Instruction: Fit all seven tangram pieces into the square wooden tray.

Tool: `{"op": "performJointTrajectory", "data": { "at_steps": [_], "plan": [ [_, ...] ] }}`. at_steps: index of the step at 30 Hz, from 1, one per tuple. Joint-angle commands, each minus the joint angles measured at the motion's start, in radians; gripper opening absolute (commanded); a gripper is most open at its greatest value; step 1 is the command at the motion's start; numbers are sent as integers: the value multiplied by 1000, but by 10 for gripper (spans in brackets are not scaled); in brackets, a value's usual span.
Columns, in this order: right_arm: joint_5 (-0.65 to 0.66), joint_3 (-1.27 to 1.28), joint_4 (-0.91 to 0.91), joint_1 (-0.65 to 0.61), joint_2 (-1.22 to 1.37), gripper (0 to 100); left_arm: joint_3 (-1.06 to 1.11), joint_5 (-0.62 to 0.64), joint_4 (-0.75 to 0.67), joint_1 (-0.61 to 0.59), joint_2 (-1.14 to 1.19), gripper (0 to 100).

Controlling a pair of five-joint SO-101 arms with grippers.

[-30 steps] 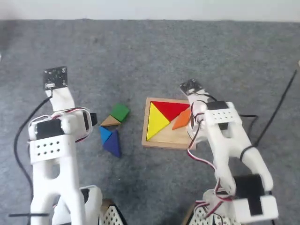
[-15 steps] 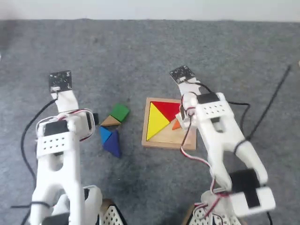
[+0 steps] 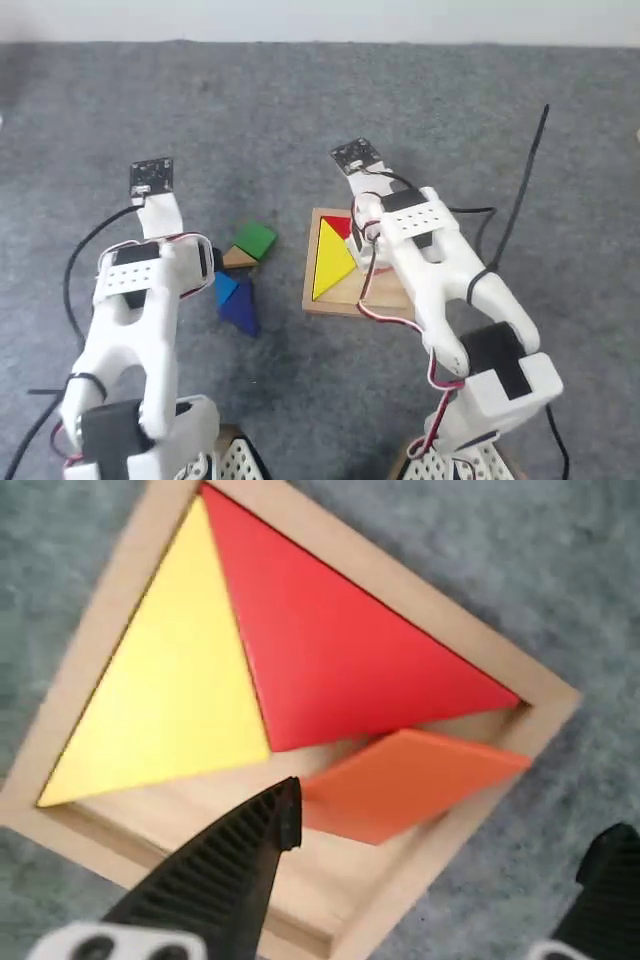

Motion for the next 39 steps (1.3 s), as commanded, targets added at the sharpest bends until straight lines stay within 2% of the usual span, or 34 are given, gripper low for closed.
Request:
{"op": "performJointTrajectory", "data": {
  "at_steps": [1,10,15,20,35,39],
  "plan": [
    [14,-29,13,7,-4,435,-36,-9,-17,-3,0,224],
    [15,-14,-5,-22,-5,437,-35,-9,-17,-3,0,224],
    [-66,15,-45,-24,-4,435,-36,-9,-3,-3,0,224],
    [-81,37,-44,-24,-4,435,-36,-9,-3,-3,0,224],
    [23,80,-28,-28,25,434,-36,-9,-3,-3,0,224],
    [29,48,12,7,36,434,-35,-9,-3,-3,0,224]
  ]
}}
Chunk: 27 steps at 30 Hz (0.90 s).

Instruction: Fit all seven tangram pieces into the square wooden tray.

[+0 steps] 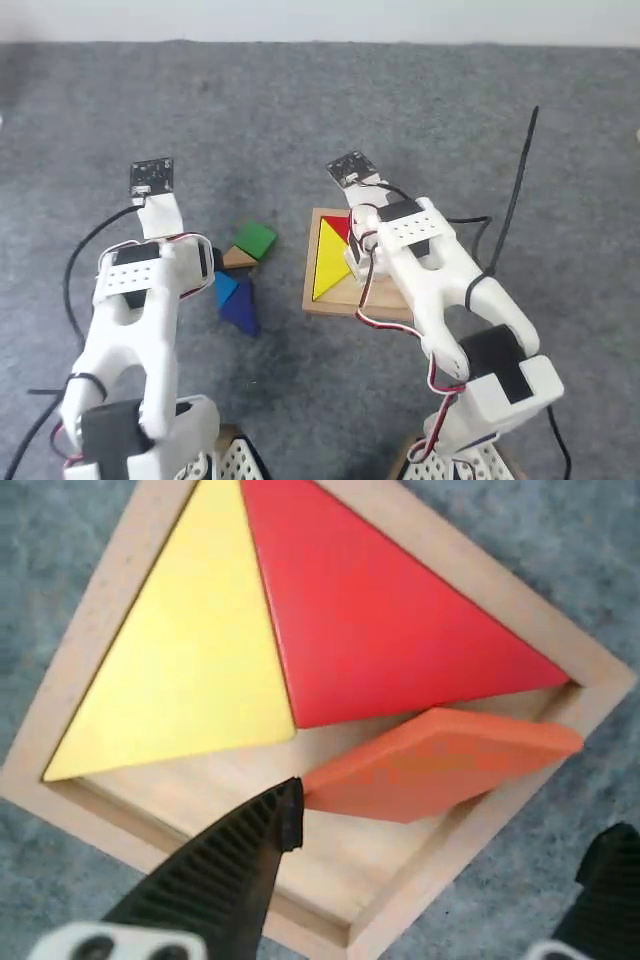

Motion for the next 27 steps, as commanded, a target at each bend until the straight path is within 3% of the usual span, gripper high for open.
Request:
{"op": "performJointTrajectory", "data": {
  "at_steps": [1,5,13,22,27],
  "plan": [
    [17,-48,67,42,21,434,-35,-6,-3,-3,0,224],
    [-2,-149,130,67,19,434,-35,-6,-3,-3,0,224],
    [-54,-210,105,-51,30,437,-35,-6,-3,-3,0,224],
    [-37,-253,111,156,19,437,-35,-8,-3,0,0,224],
    [-21,-221,99,150,30,437,-35,-8,-3,3,0,224]
  ]
}}
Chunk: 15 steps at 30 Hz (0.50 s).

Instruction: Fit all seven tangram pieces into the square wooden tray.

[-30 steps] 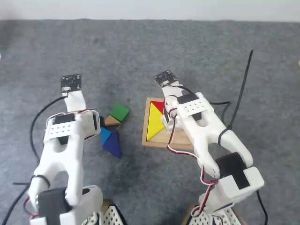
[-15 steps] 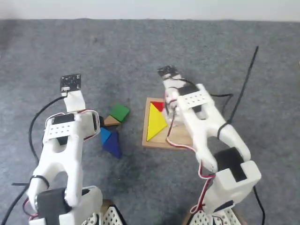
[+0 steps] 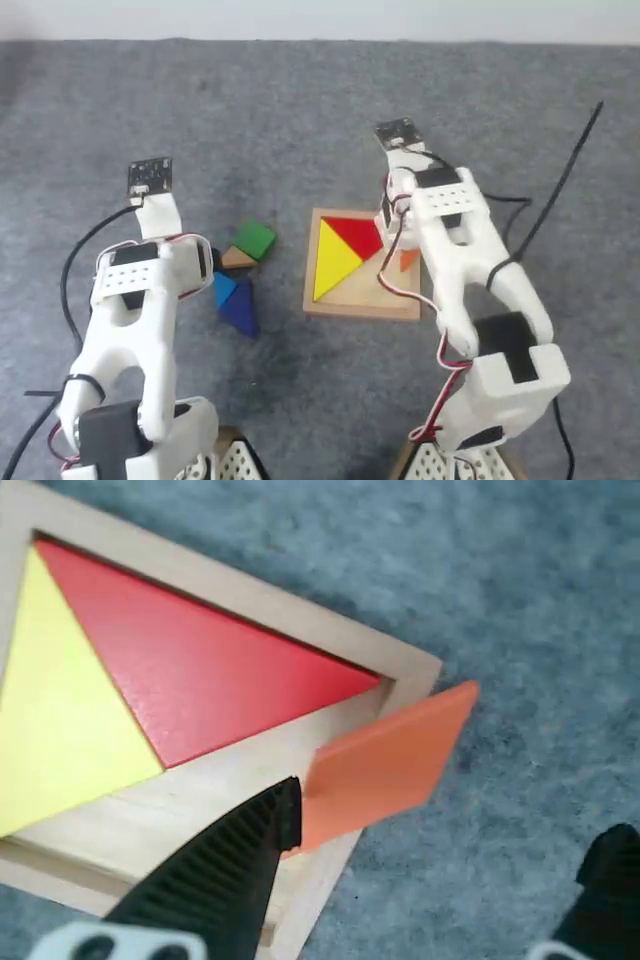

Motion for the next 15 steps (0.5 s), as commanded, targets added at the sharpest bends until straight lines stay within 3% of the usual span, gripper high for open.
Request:
{"op": "performJointTrajectory", "data": {
  "at_steps": [1,15],
  "plan": [
    [20,-8,-31,-10,-10,437,-35,-8,-3,3,0,224],
    [17,-44,-128,-36,147,435,-33,-8,-2,-2,0,224]
  ]
}}
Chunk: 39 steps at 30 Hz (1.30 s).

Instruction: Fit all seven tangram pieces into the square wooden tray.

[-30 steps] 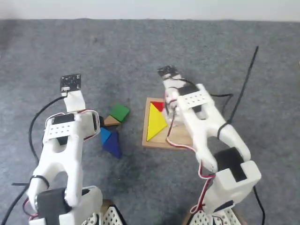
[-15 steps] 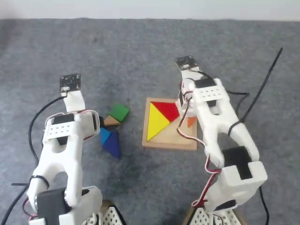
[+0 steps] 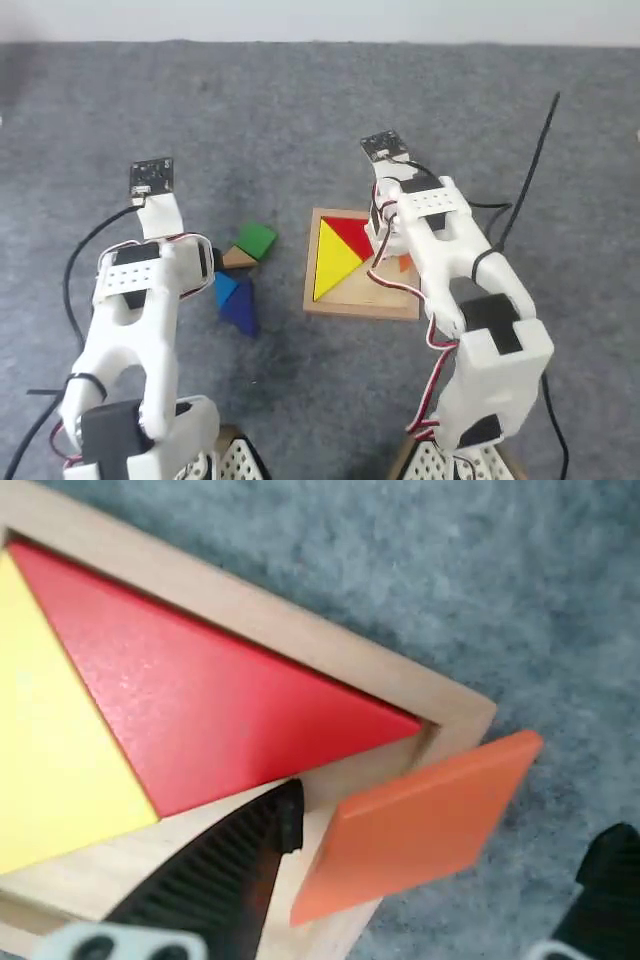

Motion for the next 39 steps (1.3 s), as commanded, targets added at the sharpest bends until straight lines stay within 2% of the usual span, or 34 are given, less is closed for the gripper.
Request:
{"op": "performJointTrajectory", "data": {
  "at_steps": [1,10,20,28,32,39],
  "plan": [
    [11,-46,-18,-19,1,435,-33,-8,-2,-2,0,224],
    [11,-48,-16,-148,-1,435,-33,-8,-2,0,0,224],
    [3,-43,21,-153,-24,435,-33,-8,-3,0,6,224],
    [5,-40,116,-147,-228,435,-19,-9,-9,5,3,224],
    [11,-40,194,-68,-295,435,-19,-9,-9,5,5,224],
    [49,-20,173,140,-254,434,-19,-9,-6,5,3,224]
  ]
}}
